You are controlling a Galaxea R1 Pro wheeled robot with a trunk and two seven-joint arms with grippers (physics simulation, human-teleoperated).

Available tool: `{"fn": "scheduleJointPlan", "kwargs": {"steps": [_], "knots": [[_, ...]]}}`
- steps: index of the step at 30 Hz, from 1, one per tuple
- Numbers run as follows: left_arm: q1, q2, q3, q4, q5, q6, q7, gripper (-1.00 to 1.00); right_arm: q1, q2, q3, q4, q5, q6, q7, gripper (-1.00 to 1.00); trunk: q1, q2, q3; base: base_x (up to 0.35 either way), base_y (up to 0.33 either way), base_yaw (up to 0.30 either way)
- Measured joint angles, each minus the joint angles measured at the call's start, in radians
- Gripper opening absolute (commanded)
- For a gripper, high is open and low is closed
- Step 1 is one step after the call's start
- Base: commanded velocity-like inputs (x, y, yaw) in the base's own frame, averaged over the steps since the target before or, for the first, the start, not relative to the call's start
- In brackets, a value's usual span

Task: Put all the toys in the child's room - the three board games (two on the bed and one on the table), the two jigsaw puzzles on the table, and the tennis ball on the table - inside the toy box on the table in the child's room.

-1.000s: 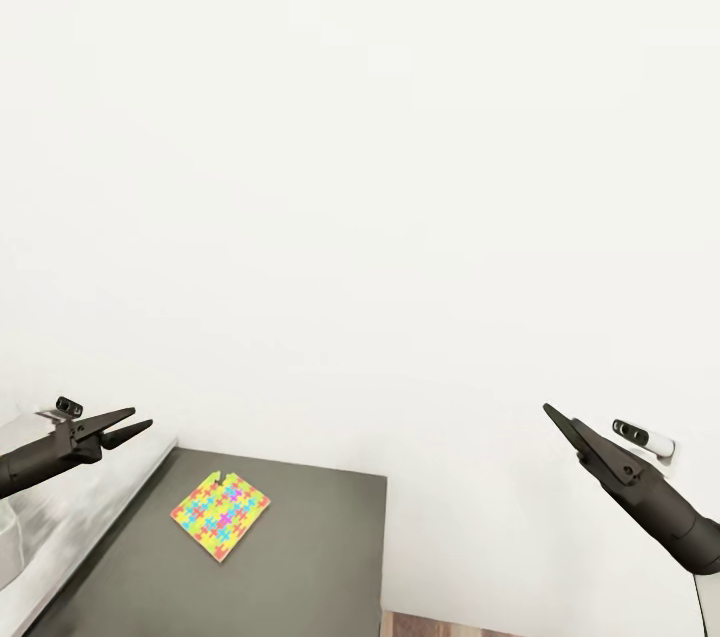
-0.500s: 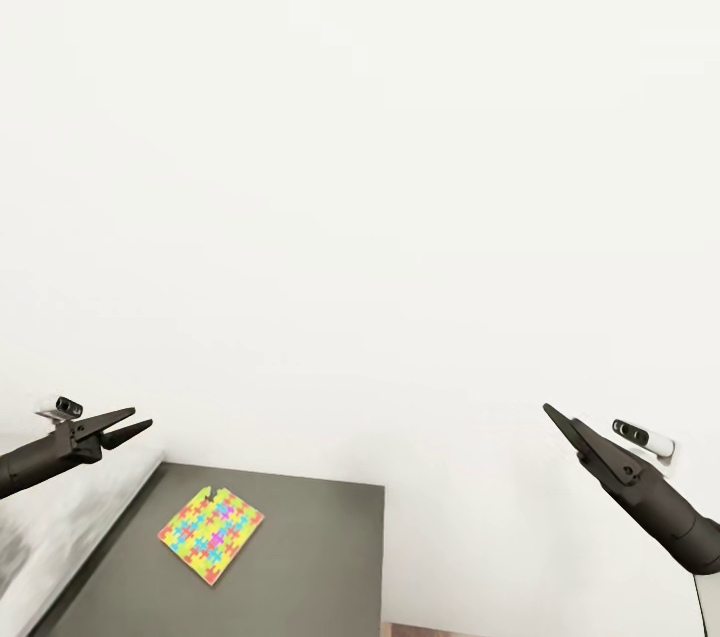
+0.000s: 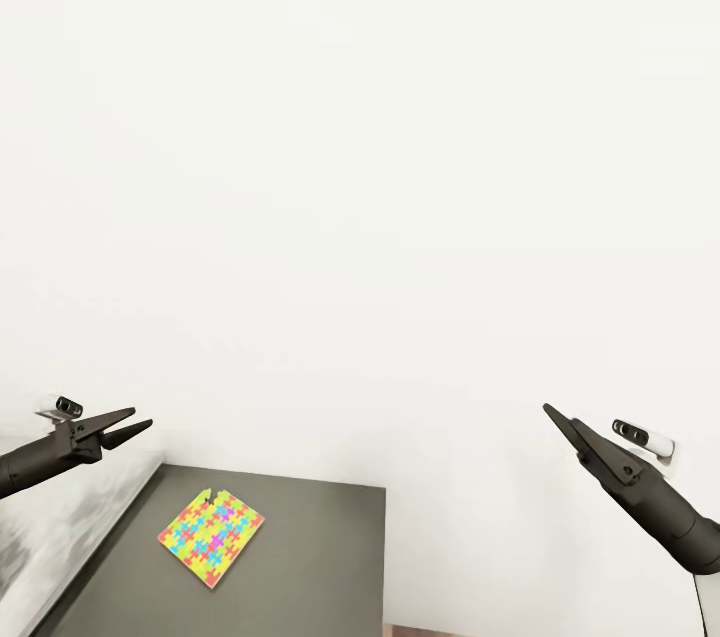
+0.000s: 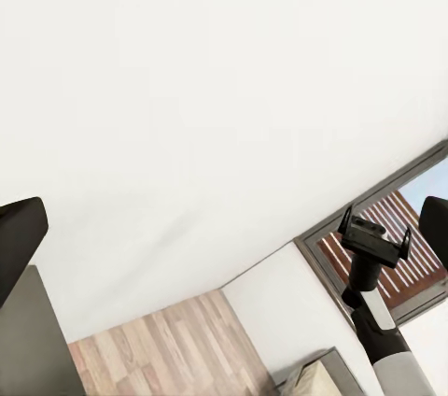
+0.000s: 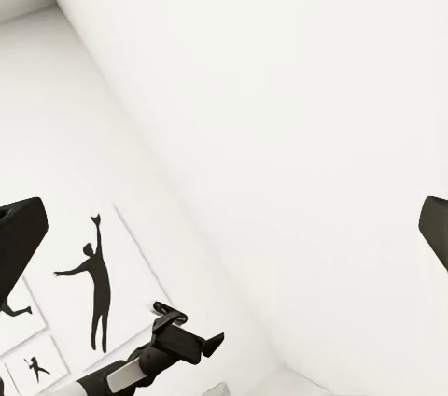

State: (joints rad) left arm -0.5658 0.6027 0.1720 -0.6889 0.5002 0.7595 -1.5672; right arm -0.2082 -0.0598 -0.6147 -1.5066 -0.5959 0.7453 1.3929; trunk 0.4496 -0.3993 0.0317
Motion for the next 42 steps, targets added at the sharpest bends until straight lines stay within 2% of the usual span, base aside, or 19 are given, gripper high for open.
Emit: {"fn": "scheduleJointPlan", "kwargs": {"steps": [37,42], "knots": [[0.002,0.0,0.002,0.0,-0.002,0.0,0.0,1.0,0.0,-0.001,-0.001,-0.001,0.0,0.0,-0.001,1.0,0.0,0.0,0.004,0.017,0.018,-0.016],[0.0,0.0,-0.001,0.0,-0.012,0.004,0.0,1.0,0.0,-0.004,-0.001,-0.001,-0.002,0.002,-0.038,1.0,0.0,0.0,0.004,0.0,0.0,0.0]]}}
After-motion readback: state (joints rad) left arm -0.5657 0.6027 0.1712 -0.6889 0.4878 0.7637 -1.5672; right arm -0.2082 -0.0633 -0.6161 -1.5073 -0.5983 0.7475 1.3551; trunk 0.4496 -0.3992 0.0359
